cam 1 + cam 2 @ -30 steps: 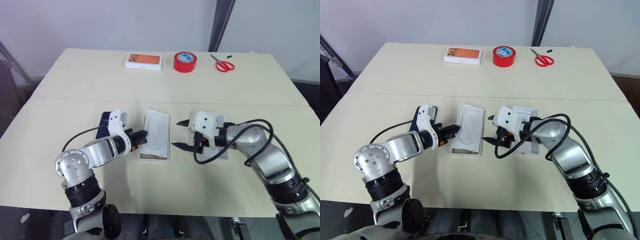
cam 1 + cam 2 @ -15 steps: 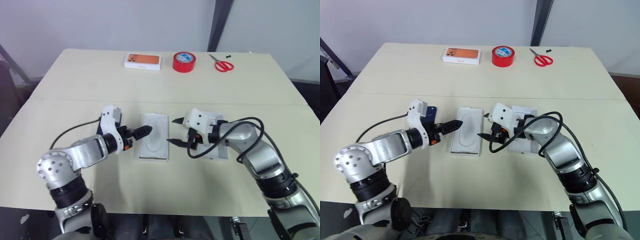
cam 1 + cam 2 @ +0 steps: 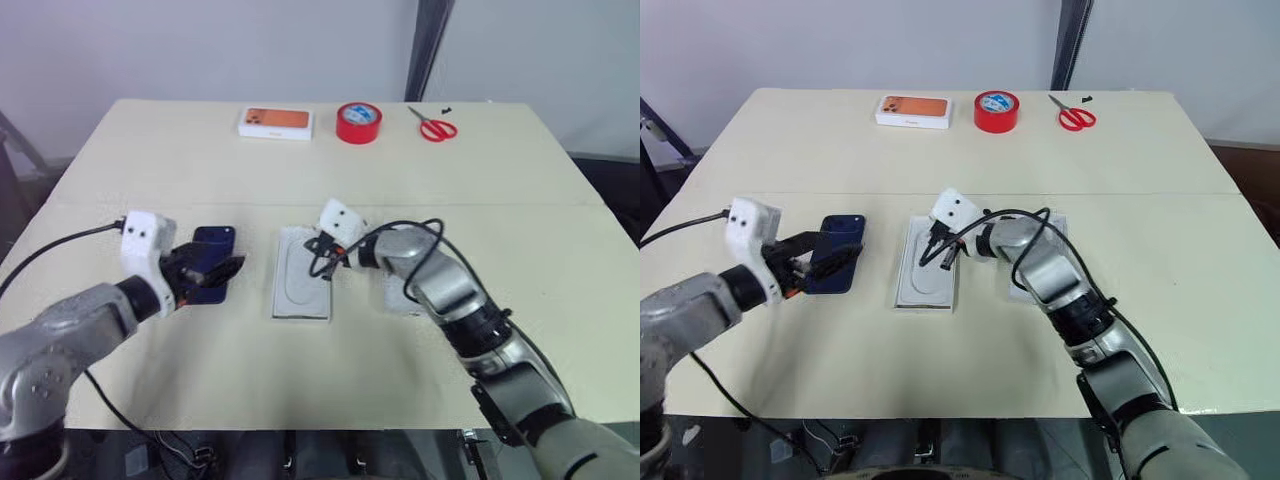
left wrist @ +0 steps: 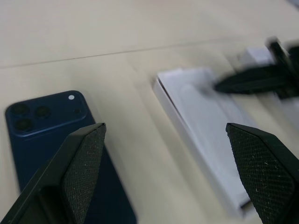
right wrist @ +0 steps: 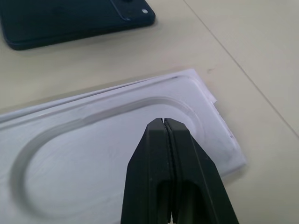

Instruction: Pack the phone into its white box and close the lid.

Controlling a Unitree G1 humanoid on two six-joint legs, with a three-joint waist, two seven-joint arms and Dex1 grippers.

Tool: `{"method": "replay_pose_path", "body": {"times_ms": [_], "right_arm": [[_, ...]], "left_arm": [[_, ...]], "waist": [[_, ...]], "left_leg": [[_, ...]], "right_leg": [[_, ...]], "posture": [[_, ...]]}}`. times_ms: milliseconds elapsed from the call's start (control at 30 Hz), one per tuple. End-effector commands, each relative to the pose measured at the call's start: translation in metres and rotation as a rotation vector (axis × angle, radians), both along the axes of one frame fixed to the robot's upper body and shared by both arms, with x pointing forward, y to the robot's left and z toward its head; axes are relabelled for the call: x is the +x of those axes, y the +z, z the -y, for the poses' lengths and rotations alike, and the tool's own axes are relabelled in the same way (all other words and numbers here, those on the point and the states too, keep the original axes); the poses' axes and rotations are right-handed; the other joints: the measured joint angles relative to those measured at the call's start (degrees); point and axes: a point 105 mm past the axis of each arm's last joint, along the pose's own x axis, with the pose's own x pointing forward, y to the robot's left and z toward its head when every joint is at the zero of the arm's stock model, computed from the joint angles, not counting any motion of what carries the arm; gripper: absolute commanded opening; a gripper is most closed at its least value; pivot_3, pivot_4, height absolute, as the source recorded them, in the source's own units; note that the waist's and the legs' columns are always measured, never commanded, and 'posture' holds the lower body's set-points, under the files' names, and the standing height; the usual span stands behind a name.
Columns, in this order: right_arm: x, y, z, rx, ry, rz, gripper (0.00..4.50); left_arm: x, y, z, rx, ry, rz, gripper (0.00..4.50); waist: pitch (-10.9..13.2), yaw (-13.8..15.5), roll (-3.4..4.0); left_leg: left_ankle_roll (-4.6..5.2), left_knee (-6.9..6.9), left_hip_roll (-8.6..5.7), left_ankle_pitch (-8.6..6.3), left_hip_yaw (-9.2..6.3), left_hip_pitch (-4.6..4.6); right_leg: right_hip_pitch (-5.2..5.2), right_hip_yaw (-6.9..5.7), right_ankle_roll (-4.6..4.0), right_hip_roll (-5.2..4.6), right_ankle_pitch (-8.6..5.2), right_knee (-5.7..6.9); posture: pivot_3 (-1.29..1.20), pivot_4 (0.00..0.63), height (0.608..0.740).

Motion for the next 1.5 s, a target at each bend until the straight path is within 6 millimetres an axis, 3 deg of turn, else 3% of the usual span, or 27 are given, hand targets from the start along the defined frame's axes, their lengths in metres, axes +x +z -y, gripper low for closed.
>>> {"method": "replay_pose_path", "body": {"times_ms": [33,333,1000,1333,1500], "right_arm": [[0.01,0.011,-0.01,-0.006,-0.001,0.077,0.04],[0.022,-0.005,-0.013,-0.064,-0.05,0.089,0.04],[-0.069,-0.022,-0.021,-0.125,0.373,-0.142,0.04],[-0.088,-0.025,-0.024,-0.132,0.481,-0.187,0.04],[-0.075,-0.012,-0.026,-0.086,0.43,-0.119,0.04]], "left_arm": [[-0.01,0.003,0.0,0.066,-0.086,0.096,4.33],[-0.028,-0.01,-0.008,0.065,-0.118,0.085,4.33],[-0.024,-0.016,-0.008,0.06,-0.101,0.076,4.33],[-0.026,-0.019,-0.007,0.06,-0.1,0.064,4.33],[-0.027,-0.02,-0.01,0.064,-0.079,0.055,4.33]], "waist": [[0.0,0.13,0.0],[0.0,0.0,0.0],[0.0,0.04,0.0],[-0.01,0.08,0.0],[0.0,0.08,0.0]], "left_leg": [[0.0,-0.04,0.0,0.0,0.0,0.0],[0.01,-0.51,-0.06,0.02,0.0,0.01],[0.14,-0.59,-0.05,-0.03,-0.02,0.01],[0.14,-0.59,-0.05,-0.03,-0.02,0.01],[0.14,-0.59,-0.05,-0.03,-0.02,0.01]], "right_leg": [[-0.01,0.0,-0.02,-0.03,-0.01,-0.01],[-0.24,0.0,0.15,-0.13,0.1,-0.01],[-0.35,0.0,0.15,-0.11,0.1,0.09],[-0.34,0.0,0.15,-0.11,0.1,0.08],[-0.34,0.0,0.14,-0.12,0.1,0.08]], "posture": [[0.0,0.15,0.725],[0.0,0.15,0.725],[0.0,0.15,0.725],[0.0,0.15,0.725],[0.0,0.15,0.725]]}}
